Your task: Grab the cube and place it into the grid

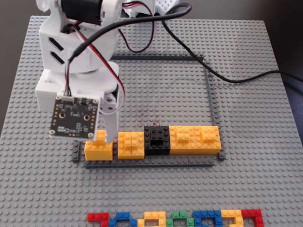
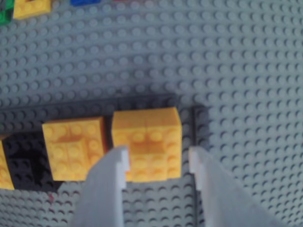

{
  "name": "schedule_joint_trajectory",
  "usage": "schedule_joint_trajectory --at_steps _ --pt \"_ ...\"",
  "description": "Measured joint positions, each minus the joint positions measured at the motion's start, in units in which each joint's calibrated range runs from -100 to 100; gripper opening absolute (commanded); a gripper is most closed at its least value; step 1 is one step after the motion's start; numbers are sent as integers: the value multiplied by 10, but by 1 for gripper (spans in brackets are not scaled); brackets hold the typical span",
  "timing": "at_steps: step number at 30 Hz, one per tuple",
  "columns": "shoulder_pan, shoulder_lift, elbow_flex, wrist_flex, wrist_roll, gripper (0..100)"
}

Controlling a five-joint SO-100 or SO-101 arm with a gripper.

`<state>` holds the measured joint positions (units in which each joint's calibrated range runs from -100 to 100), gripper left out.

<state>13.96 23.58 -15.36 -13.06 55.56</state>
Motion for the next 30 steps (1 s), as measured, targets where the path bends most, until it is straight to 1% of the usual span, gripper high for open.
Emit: schedule_joint_trajectory --at_steps 21,30 --pt "0 0 0 0 0 16" --pt "-1 0 0 11 -14 15"
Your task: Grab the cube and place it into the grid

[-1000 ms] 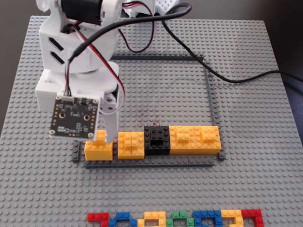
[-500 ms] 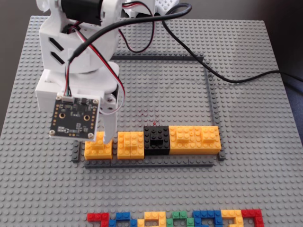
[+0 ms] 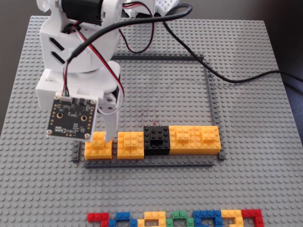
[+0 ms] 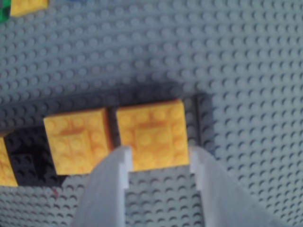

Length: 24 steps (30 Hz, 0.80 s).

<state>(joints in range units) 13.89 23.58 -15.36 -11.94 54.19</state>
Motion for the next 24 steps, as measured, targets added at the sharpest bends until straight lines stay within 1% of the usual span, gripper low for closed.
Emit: schedule_joint_trajectory --at_steps 9,11,14,17,24 --pt "-25 -32 -14 26 -15 13" --pt "-27 -48 -14 32 -17 11" --pt "-28 -74 -14 40 -18 5" --pt "-31 -104 -14 52 -18 0" --pt "-54 -198 -14 96 -26 0"
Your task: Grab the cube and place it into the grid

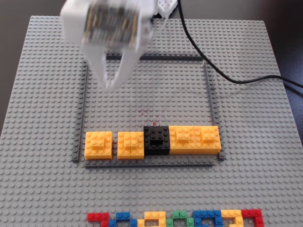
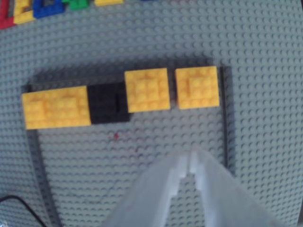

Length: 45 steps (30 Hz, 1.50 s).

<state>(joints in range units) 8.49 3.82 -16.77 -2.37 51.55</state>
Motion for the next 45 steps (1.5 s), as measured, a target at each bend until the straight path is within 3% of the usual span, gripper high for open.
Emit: schedule_joint_trajectory --at_steps 20,45 --pt "-77 -421 195 37 -51 0" --pt "-76 -871 623 -43 -39 0"
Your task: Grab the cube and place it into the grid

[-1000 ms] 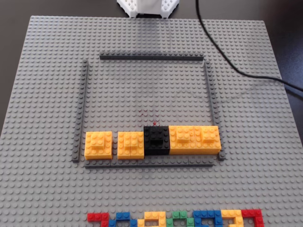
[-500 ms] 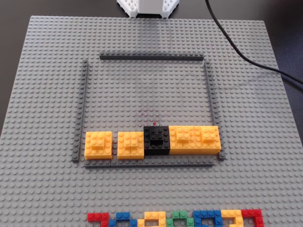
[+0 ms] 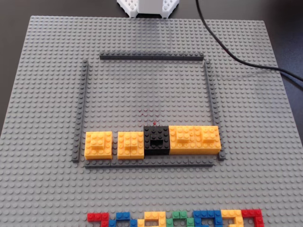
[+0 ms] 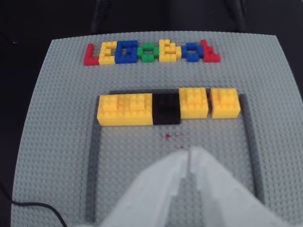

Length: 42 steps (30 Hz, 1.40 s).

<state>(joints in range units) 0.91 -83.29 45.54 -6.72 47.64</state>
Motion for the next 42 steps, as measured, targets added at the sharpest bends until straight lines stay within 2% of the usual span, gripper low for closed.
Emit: schedule_joint_trajectory --at_steps 11,24,42 --pt "-13 -115 225 -36 -16 0" --pt "-11 -146 433 -74 -9 0" --pt "-11 -146 509 -73 -4 0"
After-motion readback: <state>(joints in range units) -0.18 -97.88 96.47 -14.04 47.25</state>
